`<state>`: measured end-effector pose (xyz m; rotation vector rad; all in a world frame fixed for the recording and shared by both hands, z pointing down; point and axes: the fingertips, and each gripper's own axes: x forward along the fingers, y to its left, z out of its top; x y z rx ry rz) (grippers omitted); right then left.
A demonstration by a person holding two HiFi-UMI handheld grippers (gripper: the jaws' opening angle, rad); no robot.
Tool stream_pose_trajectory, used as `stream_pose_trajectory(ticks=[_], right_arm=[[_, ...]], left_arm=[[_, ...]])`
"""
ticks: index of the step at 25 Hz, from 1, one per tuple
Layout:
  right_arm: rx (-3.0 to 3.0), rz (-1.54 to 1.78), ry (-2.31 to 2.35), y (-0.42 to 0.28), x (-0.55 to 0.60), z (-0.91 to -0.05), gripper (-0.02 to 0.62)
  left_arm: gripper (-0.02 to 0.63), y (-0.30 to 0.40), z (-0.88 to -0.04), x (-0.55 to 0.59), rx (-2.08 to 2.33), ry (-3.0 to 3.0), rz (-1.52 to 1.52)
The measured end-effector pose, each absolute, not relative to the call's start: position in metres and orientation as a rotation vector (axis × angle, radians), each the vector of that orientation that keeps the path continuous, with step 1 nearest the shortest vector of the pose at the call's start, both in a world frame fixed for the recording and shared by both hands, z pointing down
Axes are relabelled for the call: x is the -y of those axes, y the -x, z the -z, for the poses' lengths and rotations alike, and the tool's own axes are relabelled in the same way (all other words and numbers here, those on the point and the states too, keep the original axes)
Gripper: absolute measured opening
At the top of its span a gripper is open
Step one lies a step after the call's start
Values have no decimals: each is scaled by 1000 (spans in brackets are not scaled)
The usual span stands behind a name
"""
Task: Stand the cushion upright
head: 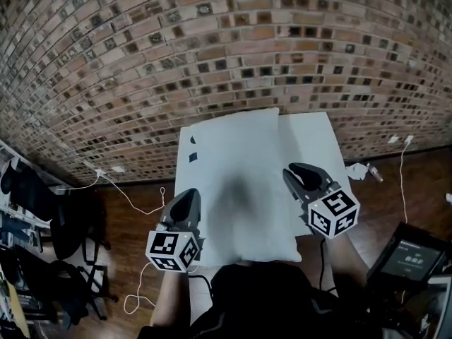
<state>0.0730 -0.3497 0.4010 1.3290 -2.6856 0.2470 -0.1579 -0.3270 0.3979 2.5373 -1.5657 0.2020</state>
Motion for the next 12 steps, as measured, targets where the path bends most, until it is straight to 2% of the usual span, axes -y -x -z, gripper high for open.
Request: stream_pose_trajectory(ticks=[3,5,7,9,12], right_arm=[[2672,-313,-1304,-73,365,-414,114],[2668,-365,-1278,-71,377,-423,135],[2666,-448,-1266,-70,392,-432,198],[2640,-550,-1269,-73,404,-447,284],[2568,-715,-1252,-73,423,-481,383]], left_arm=[[0,156,-406,347,1520,-2534,-223],[24,155,-410,360,1474,-2566,-231],[47,155,-419,375,1412,-2594,-260],[90,157,-438,392,1340,-2563,-289],[210,174,-470,419,1297,-2433,-291]])
